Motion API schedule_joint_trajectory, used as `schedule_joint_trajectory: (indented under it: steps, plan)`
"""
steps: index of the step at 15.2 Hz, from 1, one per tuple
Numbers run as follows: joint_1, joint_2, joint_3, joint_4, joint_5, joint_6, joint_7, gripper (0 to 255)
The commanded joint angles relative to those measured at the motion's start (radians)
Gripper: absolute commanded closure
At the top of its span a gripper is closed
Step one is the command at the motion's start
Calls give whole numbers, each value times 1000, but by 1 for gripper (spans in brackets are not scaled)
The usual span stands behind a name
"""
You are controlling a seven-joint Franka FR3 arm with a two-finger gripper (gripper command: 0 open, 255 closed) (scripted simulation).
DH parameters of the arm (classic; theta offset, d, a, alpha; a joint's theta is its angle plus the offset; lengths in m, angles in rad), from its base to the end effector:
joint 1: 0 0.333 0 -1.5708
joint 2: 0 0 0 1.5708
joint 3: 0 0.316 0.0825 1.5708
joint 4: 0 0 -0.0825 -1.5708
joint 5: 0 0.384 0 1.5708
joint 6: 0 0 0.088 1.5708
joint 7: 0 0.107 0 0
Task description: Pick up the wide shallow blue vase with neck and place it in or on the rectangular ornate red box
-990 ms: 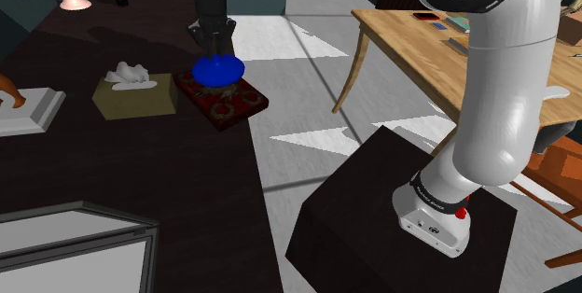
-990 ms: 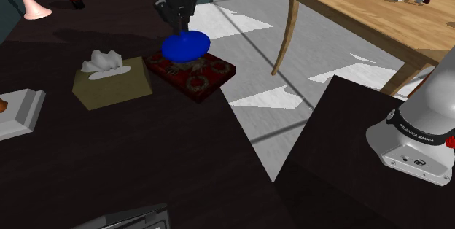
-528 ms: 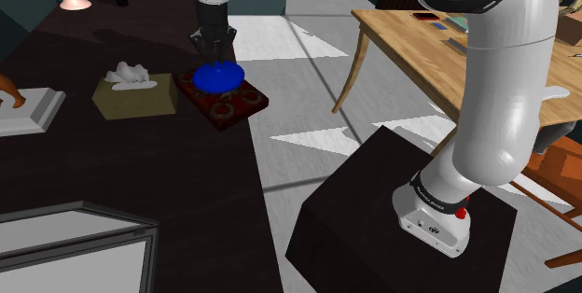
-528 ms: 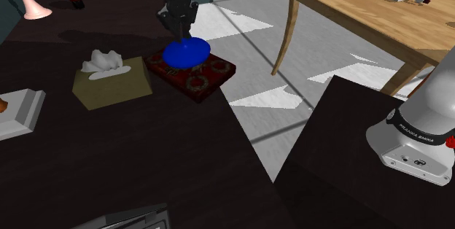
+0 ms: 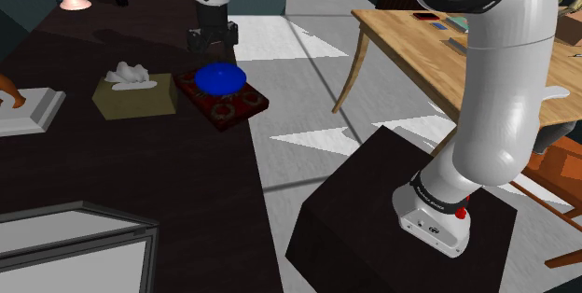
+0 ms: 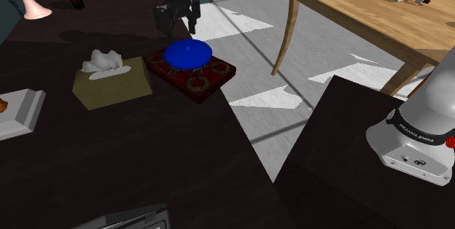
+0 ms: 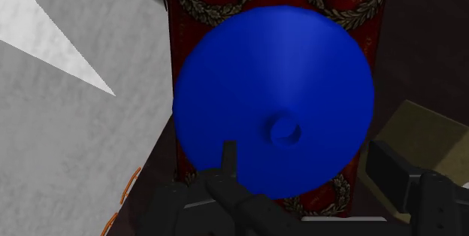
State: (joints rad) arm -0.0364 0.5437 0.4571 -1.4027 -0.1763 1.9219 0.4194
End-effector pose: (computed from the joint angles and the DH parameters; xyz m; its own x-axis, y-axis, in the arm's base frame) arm 0.6697 0.2192 0.4163 1.0000 -0.0016 0.0021 -0.0015 -0.9975 -0.0701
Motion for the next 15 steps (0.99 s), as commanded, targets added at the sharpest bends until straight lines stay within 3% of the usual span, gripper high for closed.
schedule_joint_trajectory:
  steps: [1, 3, 7, 15]
  plan:
    - [0, 0, 0, -1, 0, 0, 0, 0]
    - [0, 0, 0, -1, 0, 0, 0, 0]
    - [3, -19, 6, 99, 11, -116, -10, 0]
    - [3, -19, 6, 99, 11, -116, -10, 0]
